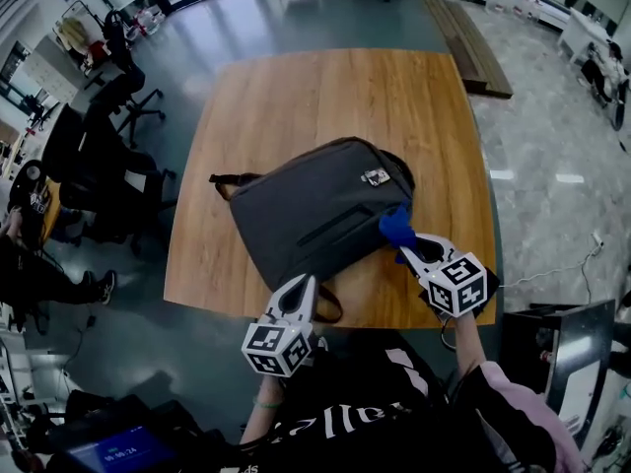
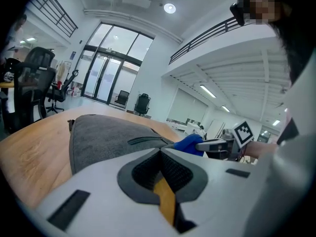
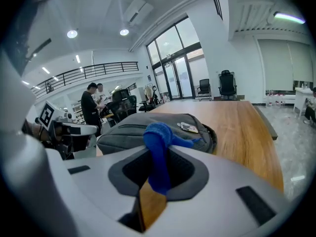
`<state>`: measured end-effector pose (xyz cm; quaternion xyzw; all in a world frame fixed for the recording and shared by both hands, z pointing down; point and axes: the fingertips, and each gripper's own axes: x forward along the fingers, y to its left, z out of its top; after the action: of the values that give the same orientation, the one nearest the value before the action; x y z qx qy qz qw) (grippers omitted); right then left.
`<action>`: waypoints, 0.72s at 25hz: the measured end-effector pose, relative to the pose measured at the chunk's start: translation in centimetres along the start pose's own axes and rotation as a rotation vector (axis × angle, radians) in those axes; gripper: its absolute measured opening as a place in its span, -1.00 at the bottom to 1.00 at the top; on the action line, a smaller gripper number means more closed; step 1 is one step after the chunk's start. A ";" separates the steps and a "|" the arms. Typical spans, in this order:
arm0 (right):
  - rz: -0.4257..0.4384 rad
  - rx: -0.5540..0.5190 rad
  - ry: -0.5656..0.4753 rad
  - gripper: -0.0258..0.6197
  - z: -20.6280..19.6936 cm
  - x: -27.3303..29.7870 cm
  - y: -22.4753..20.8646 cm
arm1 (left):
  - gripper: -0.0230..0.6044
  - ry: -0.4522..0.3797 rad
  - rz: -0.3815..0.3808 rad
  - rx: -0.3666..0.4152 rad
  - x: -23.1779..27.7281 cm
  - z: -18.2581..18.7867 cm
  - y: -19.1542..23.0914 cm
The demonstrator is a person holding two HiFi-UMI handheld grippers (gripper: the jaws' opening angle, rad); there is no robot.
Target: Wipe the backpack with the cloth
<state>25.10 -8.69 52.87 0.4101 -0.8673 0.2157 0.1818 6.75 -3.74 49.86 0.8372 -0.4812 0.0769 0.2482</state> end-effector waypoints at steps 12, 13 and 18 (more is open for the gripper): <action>-0.100 0.163 -0.121 -0.72 0.0 -1.1 11.5 | -0.94 -0.006 -0.102 0.038 -8.1 0.3 5.4; -0.110 0.169 -0.123 -0.71 -0.3 -1.1 12.7 | -0.94 -0.005 -0.111 0.041 -9.1 0.1 5.9; -0.130 0.216 -0.167 -0.71 -1.9 -1.1 18.3 | -0.94 0.016 -0.147 0.049 -12.9 -2.3 8.2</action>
<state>11.58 3.42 49.84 0.4990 -0.8228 0.2608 0.0774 -6.68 3.92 49.86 0.8754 -0.4144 0.0766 0.2366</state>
